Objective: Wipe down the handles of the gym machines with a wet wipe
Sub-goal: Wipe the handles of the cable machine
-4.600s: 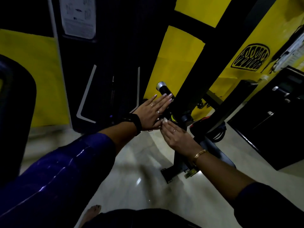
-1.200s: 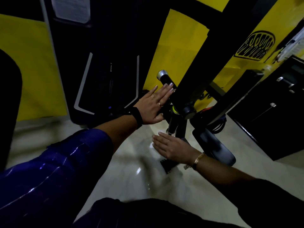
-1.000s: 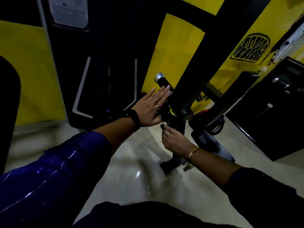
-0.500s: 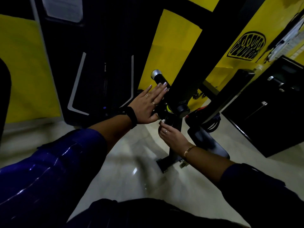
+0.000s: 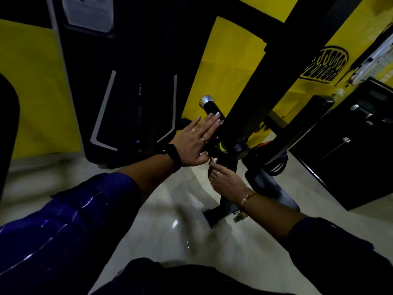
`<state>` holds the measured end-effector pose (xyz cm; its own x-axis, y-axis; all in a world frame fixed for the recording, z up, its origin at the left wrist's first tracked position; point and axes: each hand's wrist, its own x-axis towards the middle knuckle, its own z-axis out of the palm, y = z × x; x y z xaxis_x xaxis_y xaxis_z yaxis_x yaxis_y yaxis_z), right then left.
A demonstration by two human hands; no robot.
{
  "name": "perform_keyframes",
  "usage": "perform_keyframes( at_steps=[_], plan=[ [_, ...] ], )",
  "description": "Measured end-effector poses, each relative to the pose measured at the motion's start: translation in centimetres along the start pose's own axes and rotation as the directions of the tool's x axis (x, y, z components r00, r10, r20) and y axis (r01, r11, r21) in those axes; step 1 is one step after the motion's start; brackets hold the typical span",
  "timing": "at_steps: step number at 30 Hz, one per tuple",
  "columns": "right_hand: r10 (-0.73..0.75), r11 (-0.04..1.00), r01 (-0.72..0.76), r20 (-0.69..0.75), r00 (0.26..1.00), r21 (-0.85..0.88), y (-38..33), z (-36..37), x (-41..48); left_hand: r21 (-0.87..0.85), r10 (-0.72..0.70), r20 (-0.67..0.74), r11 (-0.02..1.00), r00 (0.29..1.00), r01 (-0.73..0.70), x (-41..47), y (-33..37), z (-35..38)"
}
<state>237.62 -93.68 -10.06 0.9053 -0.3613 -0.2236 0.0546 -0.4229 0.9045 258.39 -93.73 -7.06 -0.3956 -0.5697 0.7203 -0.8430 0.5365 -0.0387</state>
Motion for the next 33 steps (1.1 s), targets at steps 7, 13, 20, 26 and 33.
perform_keyframes(
  at_steps=[7, 13, 20, 26, 33],
  plan=[
    [-0.029, 0.982, -0.013, -0.22, 0.975, -0.187, 2.0, 1.4, -5.0, -0.06, 0.009, 0.015, 0.998, 1.0, -0.008, -0.2, 0.3, 0.0],
    [0.009, 0.996, -0.013, -0.049, 0.999, -0.09, 0.3, 0.8, -1.0, -0.079, -0.026, 0.038, 0.996, 0.999, 0.029, 0.0, 0.4, -0.1],
    [-0.009, 0.996, 0.005, -0.054, 0.998, -0.085, -0.2, 1.4, -3.0, -0.082, -0.001, 0.042, 0.997, 0.999, 0.004, 0.0, 0.3, -0.4],
    [-0.068, 0.992, 0.072, 0.049, 0.997, -0.102, -0.4, 1.2, -1.7, -0.116, -0.037, 0.081, 0.992, 0.996, 0.046, -0.1, 1.2, -0.2],
    [-0.08, 0.995, 0.085, 0.099, 0.992, -0.053, -1.0, -0.2, -0.1, -0.077, -0.046, 0.033, 0.996, 0.998, 0.049, -0.1, 0.5, -0.1]
  ],
)
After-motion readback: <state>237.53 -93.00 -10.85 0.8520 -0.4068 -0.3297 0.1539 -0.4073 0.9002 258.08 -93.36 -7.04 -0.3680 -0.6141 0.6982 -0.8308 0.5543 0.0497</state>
